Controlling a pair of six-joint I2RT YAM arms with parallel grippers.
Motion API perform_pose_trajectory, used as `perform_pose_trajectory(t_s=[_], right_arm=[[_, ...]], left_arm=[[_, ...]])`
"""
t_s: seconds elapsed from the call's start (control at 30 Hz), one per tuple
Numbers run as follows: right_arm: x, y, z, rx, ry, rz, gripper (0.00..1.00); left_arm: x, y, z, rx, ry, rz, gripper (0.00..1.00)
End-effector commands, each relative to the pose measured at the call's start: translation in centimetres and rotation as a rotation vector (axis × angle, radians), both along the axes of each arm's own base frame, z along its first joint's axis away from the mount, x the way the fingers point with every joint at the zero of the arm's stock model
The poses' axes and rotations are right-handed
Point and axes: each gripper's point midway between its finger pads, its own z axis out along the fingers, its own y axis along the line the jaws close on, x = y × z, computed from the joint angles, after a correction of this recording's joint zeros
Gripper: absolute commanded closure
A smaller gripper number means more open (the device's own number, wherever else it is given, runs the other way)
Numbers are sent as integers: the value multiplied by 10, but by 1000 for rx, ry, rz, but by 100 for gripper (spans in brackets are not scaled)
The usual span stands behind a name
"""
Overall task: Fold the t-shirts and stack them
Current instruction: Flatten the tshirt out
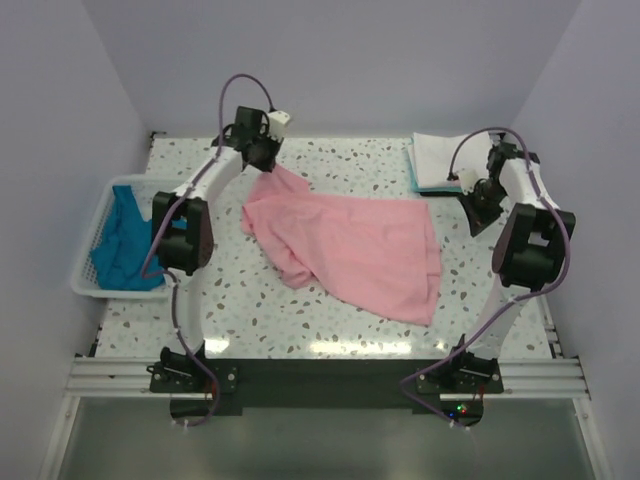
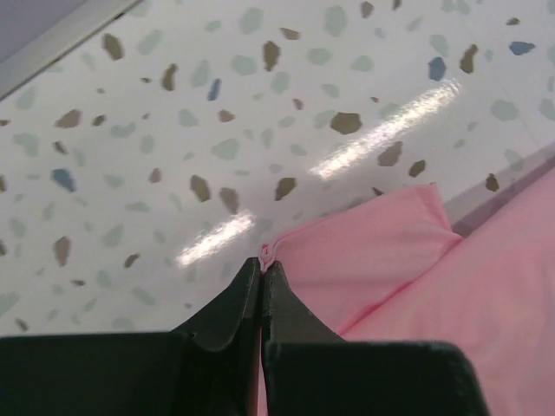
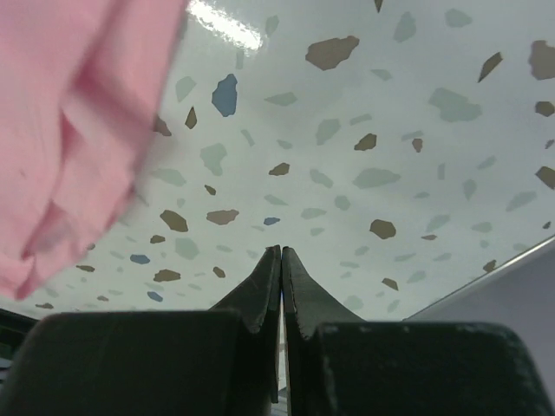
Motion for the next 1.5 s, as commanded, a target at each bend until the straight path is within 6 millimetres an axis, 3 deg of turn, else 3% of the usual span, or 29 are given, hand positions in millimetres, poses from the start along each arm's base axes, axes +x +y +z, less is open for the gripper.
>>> perform_pose_trajectory(t_s=[0.0,0.07,0.27,0.3,0.4,0.47,0.6,0.63,0.7,0.8,0.97,1.1,1.3,1.47], right_arm=[[17,-3,32,-11,-114,-14,100],[19,-1,33,2,-117,-25,100],[26,20,40,101,-93,-58,99],[34,27,41,119,-93,-58,94],[45,56,44,184,-95,-69,58],[55,71,42,192,-113,-74,47],[75,119,34,196,-138,-26,47],[80,121,25,197,-125,-61,48],[92,144,23,211,-140,-38,49],[107,163,14,223,-150,-53,49],[126,175,-5,195,-184,-88,50],[125,176,-25,173,-141,-98,51],[116,174,-38,156,-105,-104,52],[114,182,-28,203,-98,-100,69]], left_arm=[[11,28,57,-14,-147,45,100],[7,36,58,-19,-142,57,100],[-5,33,49,-34,-108,34,100],[-6,33,46,-32,-101,34,100],[-7,33,42,-29,-88,31,100],[-8,33,41,-30,-84,31,100],[-7,33,40,-28,-73,35,100],[-7,34,40,-26,-72,38,100],[-7,34,40,-22,-70,36,100],[-8,35,38,-17,-64,37,100],[-7,37,37,-10,-61,45,100],[-6,37,36,-1,-59,45,100],[-5,37,33,0,-56,47,100],[-4,37,32,-1,-55,50,100]])
